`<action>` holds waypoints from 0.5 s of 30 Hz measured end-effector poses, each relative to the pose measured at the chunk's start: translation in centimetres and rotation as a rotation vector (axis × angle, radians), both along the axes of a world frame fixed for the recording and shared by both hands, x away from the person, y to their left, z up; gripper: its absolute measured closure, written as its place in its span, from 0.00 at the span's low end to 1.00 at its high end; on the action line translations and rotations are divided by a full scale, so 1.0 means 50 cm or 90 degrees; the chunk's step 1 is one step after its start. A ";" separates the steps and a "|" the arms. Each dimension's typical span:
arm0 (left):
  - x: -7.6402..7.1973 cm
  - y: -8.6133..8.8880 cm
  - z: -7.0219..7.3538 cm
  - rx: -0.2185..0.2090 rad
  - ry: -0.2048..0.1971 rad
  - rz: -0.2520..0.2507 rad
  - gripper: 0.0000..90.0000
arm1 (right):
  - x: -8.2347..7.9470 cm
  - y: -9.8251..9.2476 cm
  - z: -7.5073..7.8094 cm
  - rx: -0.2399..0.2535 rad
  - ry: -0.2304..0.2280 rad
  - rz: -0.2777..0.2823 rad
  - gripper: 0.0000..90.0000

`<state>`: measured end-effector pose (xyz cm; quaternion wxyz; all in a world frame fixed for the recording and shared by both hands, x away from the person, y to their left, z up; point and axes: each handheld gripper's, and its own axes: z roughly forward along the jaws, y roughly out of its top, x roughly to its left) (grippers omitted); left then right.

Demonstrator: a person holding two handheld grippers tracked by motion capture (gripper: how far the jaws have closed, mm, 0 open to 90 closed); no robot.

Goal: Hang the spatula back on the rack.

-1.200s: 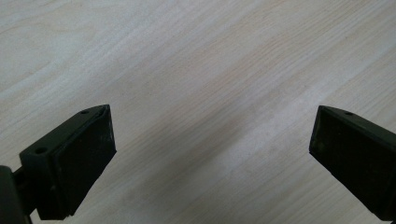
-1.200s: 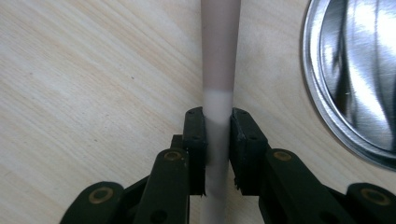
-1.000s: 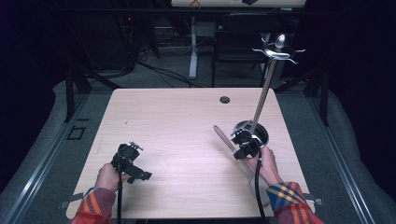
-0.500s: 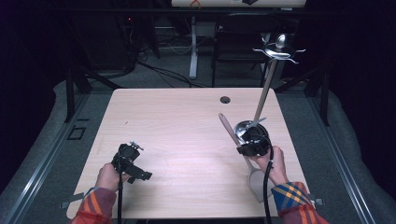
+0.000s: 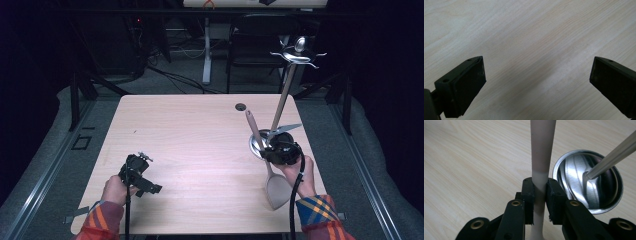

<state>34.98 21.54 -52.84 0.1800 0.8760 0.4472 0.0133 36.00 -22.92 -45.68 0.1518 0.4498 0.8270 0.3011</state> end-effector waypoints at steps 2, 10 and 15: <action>0.000 0.000 0.000 0.000 0.000 0.001 0.00 | -0.004 -0.006 0.007 0.007 -0.008 -0.007 0.86; 0.001 0.002 -0.002 0.001 0.005 0.000 0.00 | -0.014 -0.022 0.029 0.026 -0.034 -0.022 0.86; 0.001 0.001 -0.006 0.004 0.018 0.003 0.00 | -0.020 -0.039 0.040 0.038 -0.051 -0.038 0.86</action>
